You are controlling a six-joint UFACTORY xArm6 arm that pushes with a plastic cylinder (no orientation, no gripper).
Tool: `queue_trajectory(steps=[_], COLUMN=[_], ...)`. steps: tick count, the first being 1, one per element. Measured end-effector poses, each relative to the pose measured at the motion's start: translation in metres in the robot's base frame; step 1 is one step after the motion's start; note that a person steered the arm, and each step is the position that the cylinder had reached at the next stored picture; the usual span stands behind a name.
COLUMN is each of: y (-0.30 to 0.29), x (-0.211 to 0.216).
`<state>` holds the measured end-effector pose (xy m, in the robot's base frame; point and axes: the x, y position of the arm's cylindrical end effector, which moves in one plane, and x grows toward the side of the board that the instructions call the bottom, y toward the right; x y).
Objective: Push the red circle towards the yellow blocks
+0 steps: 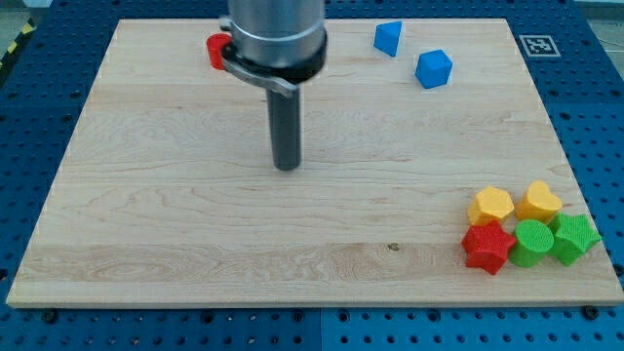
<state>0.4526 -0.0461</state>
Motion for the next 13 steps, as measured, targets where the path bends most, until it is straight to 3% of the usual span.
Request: queue_trajectory(steps=[4, 6, 7, 8, 11, 13], y=[-0.132, -0.187, -0.186, -0.16, -0.085, -0.084], x=[-0.112, -0.192, -0.241, -0.249, -0.198, -0.179])
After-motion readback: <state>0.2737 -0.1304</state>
